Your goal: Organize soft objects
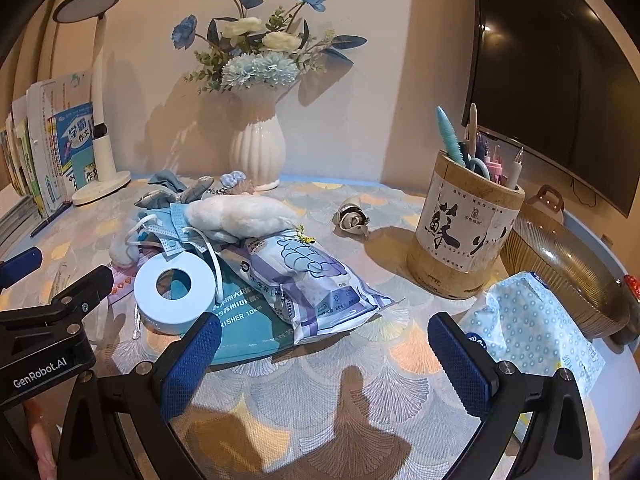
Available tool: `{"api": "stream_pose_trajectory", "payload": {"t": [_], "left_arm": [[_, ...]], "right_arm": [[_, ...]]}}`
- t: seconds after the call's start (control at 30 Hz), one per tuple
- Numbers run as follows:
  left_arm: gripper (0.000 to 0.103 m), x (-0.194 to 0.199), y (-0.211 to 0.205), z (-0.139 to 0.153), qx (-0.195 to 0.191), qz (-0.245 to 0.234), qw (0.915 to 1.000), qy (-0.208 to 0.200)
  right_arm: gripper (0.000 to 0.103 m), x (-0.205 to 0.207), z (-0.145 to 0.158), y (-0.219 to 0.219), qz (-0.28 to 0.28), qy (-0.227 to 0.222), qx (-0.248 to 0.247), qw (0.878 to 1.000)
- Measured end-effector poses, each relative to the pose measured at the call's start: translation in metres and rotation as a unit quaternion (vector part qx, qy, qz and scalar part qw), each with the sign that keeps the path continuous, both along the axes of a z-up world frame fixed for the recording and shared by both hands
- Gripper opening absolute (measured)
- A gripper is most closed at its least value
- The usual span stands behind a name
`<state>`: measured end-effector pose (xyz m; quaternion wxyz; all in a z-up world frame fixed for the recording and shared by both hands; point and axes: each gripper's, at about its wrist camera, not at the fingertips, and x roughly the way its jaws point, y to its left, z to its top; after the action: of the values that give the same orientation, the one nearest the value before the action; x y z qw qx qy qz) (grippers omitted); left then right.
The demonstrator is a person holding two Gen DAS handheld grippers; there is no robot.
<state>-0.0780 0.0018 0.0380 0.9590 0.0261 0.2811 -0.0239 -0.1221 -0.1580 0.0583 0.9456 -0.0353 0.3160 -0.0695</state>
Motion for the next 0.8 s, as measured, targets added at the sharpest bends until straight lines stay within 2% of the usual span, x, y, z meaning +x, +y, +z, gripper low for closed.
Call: {"api": "stream_pose_trajectory", "payload": {"t": [0.23, 0.8], "left_arm": [[0.102, 0.0005, 0.0004, 0.0003, 0.000, 0.000, 1.0000, 0.000], [0.102, 0.0008, 0.0002, 0.0004, 0.000, 0.000, 1.0000, 0.000]], "right_arm": [[0.103, 0.0015, -0.0001, -0.0023, 0.000, -0.001, 0.012, 1.000], [0.103, 0.0009, -0.0015, 0.0006, 0.001, 0.000, 0.003, 1.000]]}}
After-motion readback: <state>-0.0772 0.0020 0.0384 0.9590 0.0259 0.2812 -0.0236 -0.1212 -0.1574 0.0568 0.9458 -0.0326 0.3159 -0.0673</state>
